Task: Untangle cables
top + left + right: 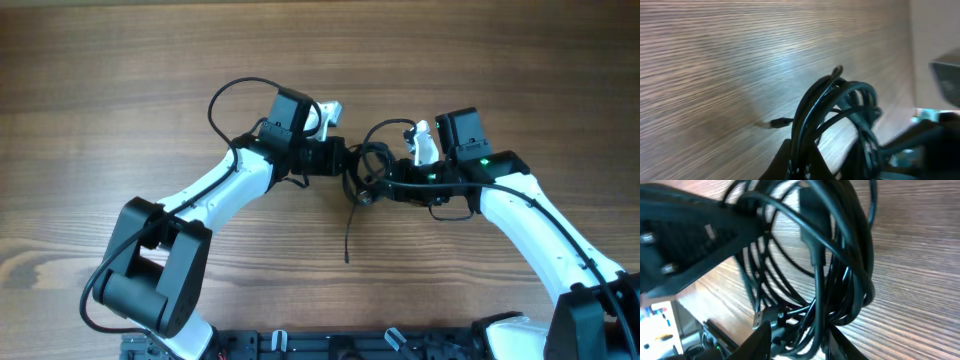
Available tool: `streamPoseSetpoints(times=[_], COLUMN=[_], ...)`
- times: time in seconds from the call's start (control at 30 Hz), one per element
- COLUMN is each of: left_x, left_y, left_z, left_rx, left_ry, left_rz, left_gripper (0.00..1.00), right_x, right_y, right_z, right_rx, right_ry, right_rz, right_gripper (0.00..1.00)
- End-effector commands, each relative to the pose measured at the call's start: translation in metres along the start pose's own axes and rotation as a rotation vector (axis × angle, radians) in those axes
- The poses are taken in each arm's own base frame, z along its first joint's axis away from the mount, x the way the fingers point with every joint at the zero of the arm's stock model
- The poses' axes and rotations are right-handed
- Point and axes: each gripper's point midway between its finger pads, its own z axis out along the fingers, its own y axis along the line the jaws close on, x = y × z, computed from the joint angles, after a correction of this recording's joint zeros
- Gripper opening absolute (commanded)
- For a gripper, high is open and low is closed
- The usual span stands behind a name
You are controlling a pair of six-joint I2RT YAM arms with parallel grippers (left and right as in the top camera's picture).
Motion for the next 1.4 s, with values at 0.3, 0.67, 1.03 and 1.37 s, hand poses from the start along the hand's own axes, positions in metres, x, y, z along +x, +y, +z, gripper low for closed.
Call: streamPoseSetpoints(times=[0.3, 0.67, 1.03, 1.37], left_x=[-0.015, -0.095, -0.015, 0.043], left_y=[-0.013, -0.014, 0.028, 0.069], left_z=[-0.006, -0.058, -0.051, -0.057], left_rx=[0.029, 0.168, -0.038, -0.296], left_ry=[-0.058, -0.332, -0.05, 0.126], left_rz=[-0.09, -0.216, -0.205, -0.247], left_gripper=[0.04, 0.04, 0.04, 0.04], right_x=[0.045, 0.032, -0.006, -0.091], right_y=[0.08, -0.07, -0.077, 0.008], right_z=[-0.018, -0.008, -0.012, -0.009], right_rx=[-0.529, 0.426, 0.494, 0.109], right_ry=[0.135, 0.086, -0.096, -0.417], right_rz=[-0.456, -0.034, -0.002, -0.104], right_gripper=[0.04, 0.05, 0.69, 0.68])
